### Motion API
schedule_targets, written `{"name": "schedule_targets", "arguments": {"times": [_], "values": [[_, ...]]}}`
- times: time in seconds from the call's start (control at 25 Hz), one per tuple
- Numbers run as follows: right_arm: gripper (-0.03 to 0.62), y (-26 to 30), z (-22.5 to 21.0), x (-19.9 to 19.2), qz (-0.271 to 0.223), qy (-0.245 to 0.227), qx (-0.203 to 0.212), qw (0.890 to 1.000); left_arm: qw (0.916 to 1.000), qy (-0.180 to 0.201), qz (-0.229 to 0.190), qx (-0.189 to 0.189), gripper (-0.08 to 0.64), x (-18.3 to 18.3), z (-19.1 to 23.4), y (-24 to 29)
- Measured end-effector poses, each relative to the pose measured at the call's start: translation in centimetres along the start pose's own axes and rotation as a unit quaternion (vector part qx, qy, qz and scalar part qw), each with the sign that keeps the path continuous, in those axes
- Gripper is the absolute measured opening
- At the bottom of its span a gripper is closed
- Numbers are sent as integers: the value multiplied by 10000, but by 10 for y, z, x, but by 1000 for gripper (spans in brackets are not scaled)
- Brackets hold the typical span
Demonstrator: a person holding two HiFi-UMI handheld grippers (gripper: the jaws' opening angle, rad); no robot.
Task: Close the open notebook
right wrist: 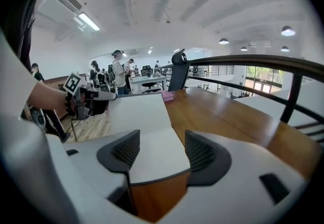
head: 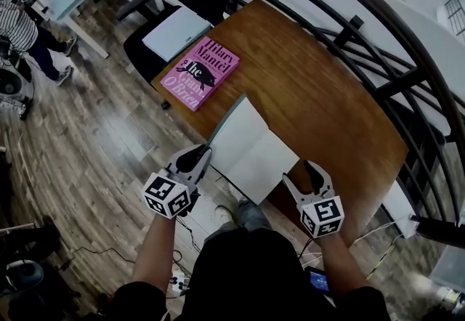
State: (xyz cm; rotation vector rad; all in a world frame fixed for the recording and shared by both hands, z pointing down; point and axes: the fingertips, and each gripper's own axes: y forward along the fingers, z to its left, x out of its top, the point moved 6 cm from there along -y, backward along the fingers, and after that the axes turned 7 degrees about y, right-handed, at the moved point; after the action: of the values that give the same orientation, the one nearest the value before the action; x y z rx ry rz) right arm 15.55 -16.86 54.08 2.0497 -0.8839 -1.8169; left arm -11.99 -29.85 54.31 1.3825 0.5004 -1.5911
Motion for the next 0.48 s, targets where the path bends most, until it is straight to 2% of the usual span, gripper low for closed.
{"name": "schedule_targets", "arguments": {"times": [0.2, 0.32, 0.48], "values": [[278, -30, -1, 1, -173, 131, -77, 9997, 9989, 420, 10, -217, 55, 9, -43, -4], [275, -45, -3, 2, -316, 124, -160, 9993, 9990, 252, -13, -359, 55, 10, -63, -5], [275, -63, -4, 3, -486, 335, -165, 9981, 9982, 70, 43, -592, 54, 7, -92, -6]]}}
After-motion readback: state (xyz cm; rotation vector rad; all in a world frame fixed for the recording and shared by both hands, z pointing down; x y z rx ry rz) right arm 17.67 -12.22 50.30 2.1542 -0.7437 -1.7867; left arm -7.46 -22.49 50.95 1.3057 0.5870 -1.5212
